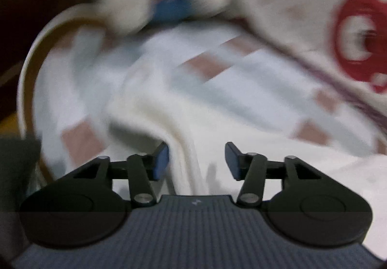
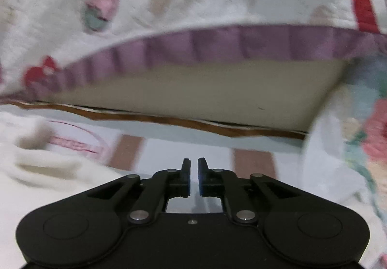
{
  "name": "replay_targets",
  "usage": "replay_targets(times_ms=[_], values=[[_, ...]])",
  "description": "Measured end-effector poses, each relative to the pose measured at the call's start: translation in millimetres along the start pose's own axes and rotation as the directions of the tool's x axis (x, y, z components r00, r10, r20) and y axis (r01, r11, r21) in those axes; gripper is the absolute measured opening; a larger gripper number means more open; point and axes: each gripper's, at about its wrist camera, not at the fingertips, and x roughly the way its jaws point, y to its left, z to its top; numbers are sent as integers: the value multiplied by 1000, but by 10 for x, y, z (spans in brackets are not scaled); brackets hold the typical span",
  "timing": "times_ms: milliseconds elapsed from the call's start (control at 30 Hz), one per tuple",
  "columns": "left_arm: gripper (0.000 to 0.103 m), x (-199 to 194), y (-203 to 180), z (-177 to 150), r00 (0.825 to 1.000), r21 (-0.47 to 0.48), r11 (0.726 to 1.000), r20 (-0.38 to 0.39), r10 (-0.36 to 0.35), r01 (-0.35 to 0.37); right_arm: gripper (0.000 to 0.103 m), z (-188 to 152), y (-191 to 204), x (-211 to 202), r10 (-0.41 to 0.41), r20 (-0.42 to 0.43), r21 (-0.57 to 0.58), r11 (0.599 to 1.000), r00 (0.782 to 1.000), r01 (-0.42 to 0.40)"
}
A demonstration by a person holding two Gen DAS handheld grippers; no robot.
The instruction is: Fold clothes
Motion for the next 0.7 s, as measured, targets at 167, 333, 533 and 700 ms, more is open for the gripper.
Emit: replay_targets(times_ms=[167, 333, 533, 700], values=[[73, -169, -911, 60, 953, 289, 914, 22, -303, 284, 49, 142, 527, 11, 218, -29, -211, 953, 976, -219], [73, 452, -1967, -135, 904, 488, 761, -221, -365, 427, 52, 212, 1270, 147, 350, -128, -446, 816, 928, -369], [73, 883, -2399, -217, 866, 544, 673, -316, -388, 500, 57, 248, 1678, 409, 304, -223, -568, 732, 926, -377], [60, 920, -2468, -262, 870, 498, 715, -319, -376, 491, 57, 354, 1709, 666, 332, -350, -381, 804, 876, -457]])
